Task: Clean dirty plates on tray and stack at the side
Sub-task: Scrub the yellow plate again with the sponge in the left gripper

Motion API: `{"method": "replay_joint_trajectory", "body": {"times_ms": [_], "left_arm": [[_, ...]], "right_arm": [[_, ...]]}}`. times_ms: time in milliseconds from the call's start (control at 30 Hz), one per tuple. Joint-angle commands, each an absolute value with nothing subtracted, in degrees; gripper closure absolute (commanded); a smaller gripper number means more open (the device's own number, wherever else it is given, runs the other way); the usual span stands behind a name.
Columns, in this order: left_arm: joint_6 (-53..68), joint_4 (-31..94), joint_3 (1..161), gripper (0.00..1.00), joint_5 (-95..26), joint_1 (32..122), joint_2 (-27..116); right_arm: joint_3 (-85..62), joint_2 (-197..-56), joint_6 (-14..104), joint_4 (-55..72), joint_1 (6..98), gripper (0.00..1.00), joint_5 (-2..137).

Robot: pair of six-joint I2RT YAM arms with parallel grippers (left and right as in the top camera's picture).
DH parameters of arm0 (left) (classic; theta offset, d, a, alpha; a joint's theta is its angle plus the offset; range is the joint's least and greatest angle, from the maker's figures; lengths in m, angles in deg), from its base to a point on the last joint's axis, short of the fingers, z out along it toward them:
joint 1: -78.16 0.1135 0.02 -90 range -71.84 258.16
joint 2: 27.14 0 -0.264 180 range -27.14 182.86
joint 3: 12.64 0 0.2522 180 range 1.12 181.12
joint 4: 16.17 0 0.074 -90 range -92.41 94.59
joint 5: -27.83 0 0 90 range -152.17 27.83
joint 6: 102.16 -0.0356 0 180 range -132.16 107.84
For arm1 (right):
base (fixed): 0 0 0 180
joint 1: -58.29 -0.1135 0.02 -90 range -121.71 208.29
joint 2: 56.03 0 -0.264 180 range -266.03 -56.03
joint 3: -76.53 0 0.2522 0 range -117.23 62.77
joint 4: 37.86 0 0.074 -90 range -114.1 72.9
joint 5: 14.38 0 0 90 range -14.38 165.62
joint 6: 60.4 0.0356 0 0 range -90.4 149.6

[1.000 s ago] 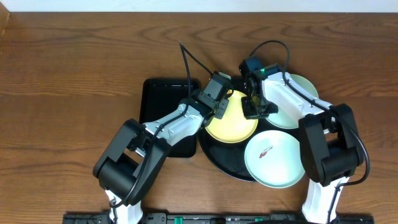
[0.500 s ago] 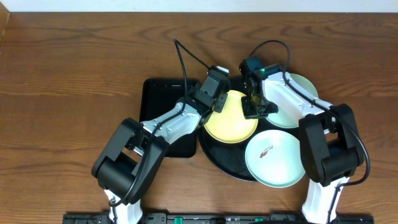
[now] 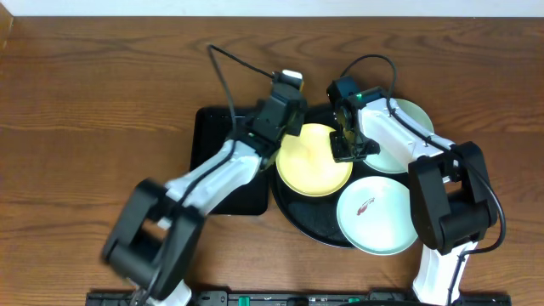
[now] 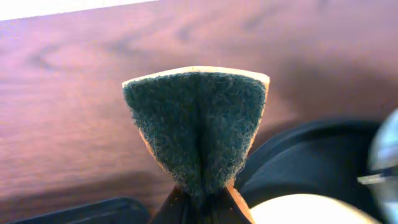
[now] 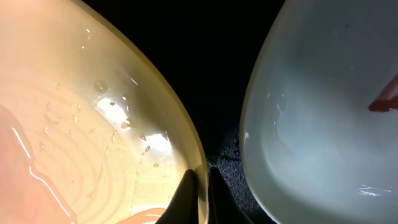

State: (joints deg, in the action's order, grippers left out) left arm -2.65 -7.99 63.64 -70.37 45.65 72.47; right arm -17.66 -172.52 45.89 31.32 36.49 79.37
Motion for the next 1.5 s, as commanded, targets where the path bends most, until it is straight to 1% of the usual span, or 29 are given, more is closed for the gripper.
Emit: {"method": "replay_joint_trajectory", "body": {"times_ms": [0,200,333,433,567,700,933,1133,1467], "left_arm": [[0.61,-5.68,64.01,0.92,-64.78,45.63,67.66],[0.57,-0.98,63.79,0.93,-58.37,45.58,71.73],[-4.63,-4.3,63.75,0.92,-48.06,45.58,77.96],[-8.83,-7.27,63.75,0.93,-45.02,45.58,80.97],[-13.97,-8.3,63.73,0.93,-42.05,45.58,81.93],[-18.99,-8.3,63.46,0.93,-41.83,45.63,82.31],[-24.46,-9.72,63.46,0.93,-41.83,46.07,86.87],[-24.35,-14.16,63.48,0.93,-41.83,48.19,86.98],[-24.37,-13.63,63.48,0.93,-41.83,51.97,86.98]], "right_arm": [[-17.7,-172.52,45.37,31.4,36.44,0.98,81.36],[-17.7,-172.52,45.37,31.4,36.44,0.98,81.36],[-17.7,-172.52,45.37,31.4,36.44,0.98,81.36],[-17.7,-172.52,45.37,31.4,36.44,0.98,81.36],[-17.7,-172.52,45.37,31.34,36.44,0.97,81.36],[-17.7,-172.52,45.37,31.07,36.44,0.96,81.36],[-17.7,-172.52,45.39,30.97,36.44,0.96,81.36],[-17.7,-172.52,45.39,30.9,36.44,0.96,81.36],[-17.7,-172.52,45.39,30.9,36.44,0.95,81.36]]}}
